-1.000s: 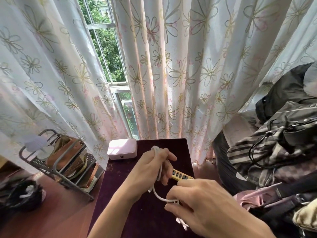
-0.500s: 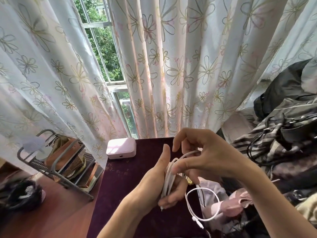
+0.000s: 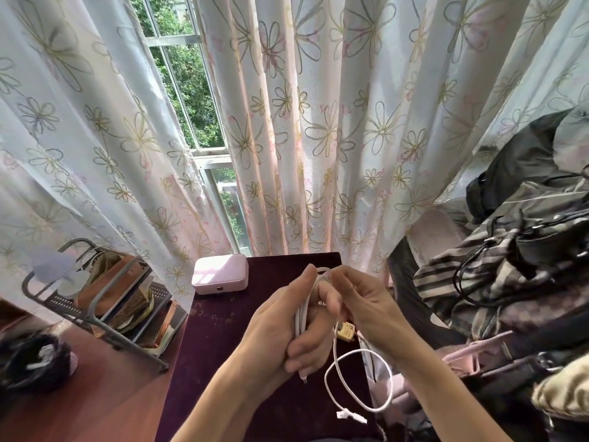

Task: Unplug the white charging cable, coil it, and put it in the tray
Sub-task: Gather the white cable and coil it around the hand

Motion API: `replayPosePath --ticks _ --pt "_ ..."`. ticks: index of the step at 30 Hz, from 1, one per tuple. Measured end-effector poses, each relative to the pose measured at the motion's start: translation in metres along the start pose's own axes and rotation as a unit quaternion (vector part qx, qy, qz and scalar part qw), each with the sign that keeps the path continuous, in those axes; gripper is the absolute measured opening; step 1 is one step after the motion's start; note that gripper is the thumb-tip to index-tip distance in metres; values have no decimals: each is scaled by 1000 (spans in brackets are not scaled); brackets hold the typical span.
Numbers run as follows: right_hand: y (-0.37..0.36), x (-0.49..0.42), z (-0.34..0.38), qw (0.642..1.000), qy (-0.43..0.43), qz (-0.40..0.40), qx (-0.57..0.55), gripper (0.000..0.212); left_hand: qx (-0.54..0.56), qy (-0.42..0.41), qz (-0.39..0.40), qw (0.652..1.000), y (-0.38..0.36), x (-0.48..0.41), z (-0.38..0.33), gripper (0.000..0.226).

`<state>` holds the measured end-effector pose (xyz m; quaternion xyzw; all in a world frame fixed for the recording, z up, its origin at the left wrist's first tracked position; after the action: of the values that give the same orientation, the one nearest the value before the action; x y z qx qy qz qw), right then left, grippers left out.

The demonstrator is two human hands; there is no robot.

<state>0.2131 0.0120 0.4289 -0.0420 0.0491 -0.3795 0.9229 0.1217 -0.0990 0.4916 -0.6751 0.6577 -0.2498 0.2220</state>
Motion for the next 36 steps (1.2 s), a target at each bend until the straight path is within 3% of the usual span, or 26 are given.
replayPosePath --ticks 3,8,11,15,18,23,26,29,32,36 --pt "-9 5 -9 999 -19 -22 -32 48 24 -23 -11 999 3 -3 -4 49" --pt "-22 16 -27 997 -70 -18 37 60 -3 -59 -56 997 17 -12 -5 49" --pt "-26 30 -29 987 -92 40 128 37 -33 -73 -95 992 34 -18 -4 48" --pt "-23 50 -18 942 -70 83 317 23 -88 -69 -161 981 54 -24 -1 47" --pt "-23 61 6 887 -3 109 448 30 -123 -50 -177 975 62 -24 5 45" --pt "-24 60 53 841 58 136 521 37 -203 12 -152 967 57 -20 14 49" --pt "-17 49 80 851 87 137 499 43 -319 32 -129 939 50 -15 18 55" --pt "-7 32 97 876 81 178 441 31 -384 37 -87 919 38 -10 22 67" --pt "4 10 102 890 61 214 399 19 -336 76 -48 938 32 -8 31 69" --pt "16 -17 98 921 38 200 331 17 -216 103 -30 970 30 -7 38 91"
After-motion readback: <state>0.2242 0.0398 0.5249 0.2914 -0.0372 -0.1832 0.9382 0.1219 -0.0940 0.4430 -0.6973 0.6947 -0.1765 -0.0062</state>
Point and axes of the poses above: each hand's wrist, its own x-axis away from the middle knuckle, its own y-axis out of the back of the hand, z = x × y, the point moved 3 cm from there along -x, towards the middle knuckle, and after that the axes turned 6 degrees about -z, right-handed, at the moved point
